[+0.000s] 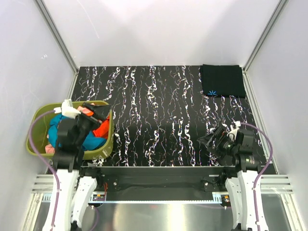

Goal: Fold and stack the t-shirts
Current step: Grab the tshirt from the pile

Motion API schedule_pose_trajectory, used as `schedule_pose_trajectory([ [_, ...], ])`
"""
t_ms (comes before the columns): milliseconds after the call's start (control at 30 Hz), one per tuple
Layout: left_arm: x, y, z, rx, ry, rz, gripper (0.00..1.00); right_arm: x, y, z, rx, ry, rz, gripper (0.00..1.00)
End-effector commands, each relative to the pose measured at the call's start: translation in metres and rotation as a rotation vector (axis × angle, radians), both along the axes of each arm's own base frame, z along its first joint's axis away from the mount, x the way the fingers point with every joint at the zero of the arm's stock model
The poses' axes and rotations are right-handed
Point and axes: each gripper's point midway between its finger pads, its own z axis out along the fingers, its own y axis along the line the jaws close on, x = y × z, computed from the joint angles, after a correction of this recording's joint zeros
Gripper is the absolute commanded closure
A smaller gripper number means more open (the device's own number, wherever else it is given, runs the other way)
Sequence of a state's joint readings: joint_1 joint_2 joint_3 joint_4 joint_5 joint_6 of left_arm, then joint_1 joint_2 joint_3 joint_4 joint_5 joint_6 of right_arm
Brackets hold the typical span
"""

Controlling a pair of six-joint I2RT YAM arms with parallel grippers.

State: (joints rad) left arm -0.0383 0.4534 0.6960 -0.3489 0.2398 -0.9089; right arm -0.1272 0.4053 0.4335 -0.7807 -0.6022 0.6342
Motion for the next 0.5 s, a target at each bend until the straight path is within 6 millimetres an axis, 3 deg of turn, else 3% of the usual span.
schedule_pose_trajectory([
  [0,0.008,0.036,-0.050,0.131,0.316,0.176,0.01,0.018,-0.012,0.029,-0.071,-0.084,-0.032,0.00],
  [67,0.004,0.050,-0.047,0.182,0.401,0.237,0.01,0.024,-0.013,0.043,-0.089,-0.095,-0.025,0.00],
  [100,-0.007,0.057,-0.059,0.220,0.508,0.257,0.01,0.025,-0.012,0.047,-0.094,-0.104,-0.006,0.00],
  [133,-0.001,0.064,-0.045,0.296,0.505,0.250,0.01,0.025,-0.012,0.050,-0.103,-0.104,0.005,0.00],
  [300,0.021,0.077,-0.035,0.378,0.544,0.274,0.01,0.029,-0.022,0.061,-0.183,-0.045,-0.010,0.00],
  [467,0.033,0.103,-0.065,0.357,0.750,0.368,0.01,0.039,-0.016,0.075,-0.153,0.024,0.042,0.00],
])
